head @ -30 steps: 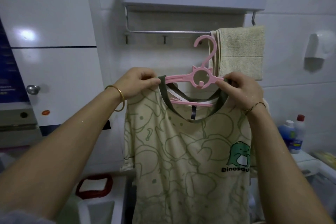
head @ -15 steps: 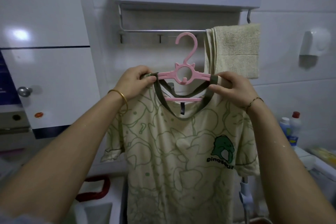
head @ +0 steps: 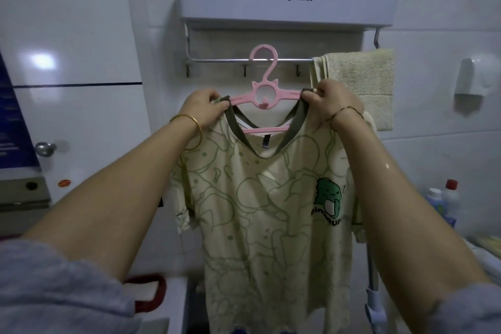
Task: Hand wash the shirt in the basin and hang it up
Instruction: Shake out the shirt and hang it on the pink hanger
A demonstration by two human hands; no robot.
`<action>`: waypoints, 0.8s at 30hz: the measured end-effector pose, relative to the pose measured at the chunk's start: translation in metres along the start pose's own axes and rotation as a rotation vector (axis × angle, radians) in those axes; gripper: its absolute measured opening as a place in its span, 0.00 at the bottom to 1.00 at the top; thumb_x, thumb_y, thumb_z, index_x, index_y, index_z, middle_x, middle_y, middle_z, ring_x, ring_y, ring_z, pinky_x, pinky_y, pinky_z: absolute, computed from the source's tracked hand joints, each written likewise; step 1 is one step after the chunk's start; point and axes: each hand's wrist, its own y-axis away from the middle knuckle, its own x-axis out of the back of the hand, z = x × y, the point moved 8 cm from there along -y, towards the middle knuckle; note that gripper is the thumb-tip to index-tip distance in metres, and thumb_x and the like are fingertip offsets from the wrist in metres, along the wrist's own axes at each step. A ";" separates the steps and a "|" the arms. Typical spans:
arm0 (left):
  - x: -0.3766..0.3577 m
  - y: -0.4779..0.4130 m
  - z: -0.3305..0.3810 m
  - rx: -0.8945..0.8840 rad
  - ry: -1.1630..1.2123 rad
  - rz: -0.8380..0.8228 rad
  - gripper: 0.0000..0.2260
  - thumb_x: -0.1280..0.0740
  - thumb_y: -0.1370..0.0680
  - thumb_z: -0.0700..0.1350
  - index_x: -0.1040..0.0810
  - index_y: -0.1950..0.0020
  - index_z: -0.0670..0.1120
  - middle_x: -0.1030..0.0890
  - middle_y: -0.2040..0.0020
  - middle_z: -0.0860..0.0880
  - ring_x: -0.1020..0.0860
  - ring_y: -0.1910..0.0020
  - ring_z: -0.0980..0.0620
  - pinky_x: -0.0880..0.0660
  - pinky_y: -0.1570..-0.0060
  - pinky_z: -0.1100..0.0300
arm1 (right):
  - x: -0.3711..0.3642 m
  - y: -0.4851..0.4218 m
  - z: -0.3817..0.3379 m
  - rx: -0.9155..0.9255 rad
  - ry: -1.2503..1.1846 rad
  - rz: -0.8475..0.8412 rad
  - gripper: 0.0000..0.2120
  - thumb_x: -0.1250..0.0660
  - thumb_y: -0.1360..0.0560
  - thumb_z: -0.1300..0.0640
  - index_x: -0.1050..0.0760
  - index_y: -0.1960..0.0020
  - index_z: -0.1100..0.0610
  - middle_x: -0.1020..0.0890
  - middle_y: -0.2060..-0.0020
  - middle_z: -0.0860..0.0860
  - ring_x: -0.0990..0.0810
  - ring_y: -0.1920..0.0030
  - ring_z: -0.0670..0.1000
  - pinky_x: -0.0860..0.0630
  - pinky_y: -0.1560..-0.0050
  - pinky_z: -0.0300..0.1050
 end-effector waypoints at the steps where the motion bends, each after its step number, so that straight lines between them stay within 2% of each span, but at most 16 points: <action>1: 0.000 -0.004 -0.001 0.014 -0.009 -0.007 0.10 0.35 0.23 0.48 0.23 0.47 0.42 0.21 0.49 0.40 0.26 0.52 0.44 0.32 0.53 0.57 | -0.001 -0.007 -0.002 -0.010 -0.002 -0.024 0.19 0.40 0.23 0.44 0.35 0.67 0.53 0.27 0.64 0.51 0.27 0.58 0.56 0.35 0.58 0.47; 4: 0.001 -0.014 0.000 0.032 -0.044 -0.033 0.13 0.37 0.21 0.49 0.24 0.45 0.40 0.24 0.51 0.42 0.29 0.53 0.47 0.35 0.55 0.59 | -0.003 -0.022 -0.006 -0.022 -0.017 -0.073 0.19 0.38 0.23 0.44 0.35 0.68 0.53 0.30 0.68 0.50 0.28 0.58 0.56 0.34 0.57 0.47; 10: -0.012 -0.011 -0.016 0.012 -0.046 -0.082 0.09 0.36 0.22 0.47 0.25 0.51 0.42 0.26 0.55 0.44 0.29 0.56 0.48 0.36 0.57 0.59 | -0.025 -0.015 0.002 0.000 -0.067 -0.117 0.18 0.37 0.24 0.45 0.33 0.68 0.52 0.30 0.69 0.49 0.28 0.60 0.55 0.35 0.60 0.46; 15: -0.023 -0.002 -0.020 -0.003 -0.055 -0.083 0.09 0.35 0.23 0.46 0.25 0.47 0.43 0.26 0.53 0.46 0.29 0.54 0.48 0.33 0.55 0.58 | -0.027 -0.008 0.007 0.030 -0.069 -0.033 0.17 0.37 0.24 0.44 0.34 0.67 0.51 0.31 0.69 0.48 0.29 0.62 0.53 0.38 0.67 0.44; 19: -0.028 0.002 -0.024 -0.009 -0.088 -0.079 0.14 0.33 0.24 0.47 0.27 0.42 0.44 0.27 0.49 0.47 0.29 0.51 0.49 0.32 0.52 0.58 | -0.025 -0.003 0.004 0.060 -0.022 0.019 0.12 0.38 0.24 0.43 0.31 0.55 0.51 0.27 0.61 0.49 0.28 0.58 0.52 0.32 0.57 0.47; 24: -0.031 0.002 -0.027 -0.021 -0.094 -0.065 0.16 0.34 0.24 0.46 0.28 0.38 0.44 0.24 0.44 0.44 0.27 0.46 0.45 0.31 0.48 0.56 | -0.023 0.004 0.002 0.056 0.070 0.034 0.11 0.39 0.23 0.44 0.29 0.54 0.52 0.23 0.58 0.51 0.25 0.55 0.55 0.28 0.52 0.51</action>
